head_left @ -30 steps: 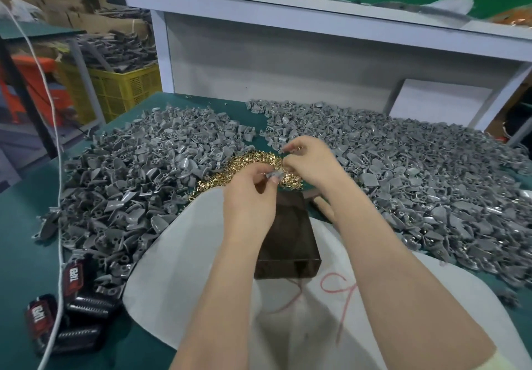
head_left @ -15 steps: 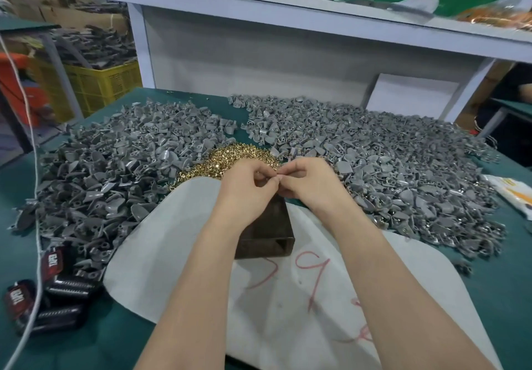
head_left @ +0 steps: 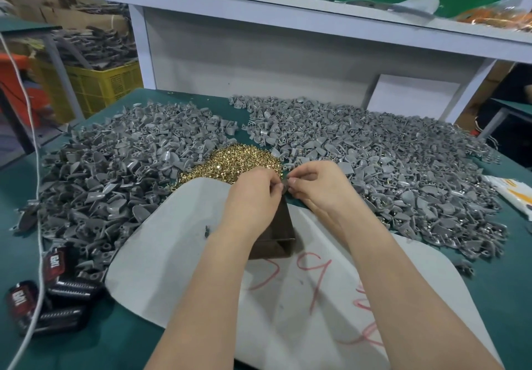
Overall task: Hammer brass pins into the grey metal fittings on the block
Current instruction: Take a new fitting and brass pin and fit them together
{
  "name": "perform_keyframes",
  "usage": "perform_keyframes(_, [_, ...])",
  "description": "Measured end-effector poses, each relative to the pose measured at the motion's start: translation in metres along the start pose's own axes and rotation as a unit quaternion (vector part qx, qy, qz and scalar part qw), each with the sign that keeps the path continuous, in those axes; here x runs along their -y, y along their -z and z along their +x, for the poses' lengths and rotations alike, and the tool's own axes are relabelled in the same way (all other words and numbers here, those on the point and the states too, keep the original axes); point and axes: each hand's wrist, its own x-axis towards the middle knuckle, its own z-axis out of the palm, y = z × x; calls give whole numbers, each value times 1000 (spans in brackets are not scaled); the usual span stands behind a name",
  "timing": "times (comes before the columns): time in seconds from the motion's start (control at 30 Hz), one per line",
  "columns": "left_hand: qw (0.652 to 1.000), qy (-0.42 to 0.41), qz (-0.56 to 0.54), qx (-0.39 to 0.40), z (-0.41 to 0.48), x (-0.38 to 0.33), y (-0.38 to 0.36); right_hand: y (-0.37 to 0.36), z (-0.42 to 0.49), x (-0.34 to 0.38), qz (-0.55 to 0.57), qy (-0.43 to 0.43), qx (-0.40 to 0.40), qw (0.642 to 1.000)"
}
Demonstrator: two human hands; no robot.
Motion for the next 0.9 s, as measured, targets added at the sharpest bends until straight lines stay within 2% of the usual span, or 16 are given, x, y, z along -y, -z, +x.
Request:
perform_keyframes(0.13, [999,3,49,11,0,4,4,0,0,1,-87,38,-13,995])
perform_keyframes(0.27, [998,41,50,-2,0,7,5,0,-3,5,-208,121,-2,971])
perform_keyframes(0.43, [995,73,67,-5,2,10,6,-4,-4,11,-339,175,33,924])
perform_keyframes(0.53, [994,74,75,-3,3,10,5,-8,-3,20,-388,185,43,902])
perform_keyframes(0.77, [992,63,110,4,4,9,8,-22,-4,32,-528,196,45,825])
perform_keyframes(0.83, [991,62,114,12,4,9,9,-24,-5,36,-532,203,50,820])
perform_keyframes(0.9, [993,62,101,15,4,9,9,-23,-6,35,-516,204,52,830])
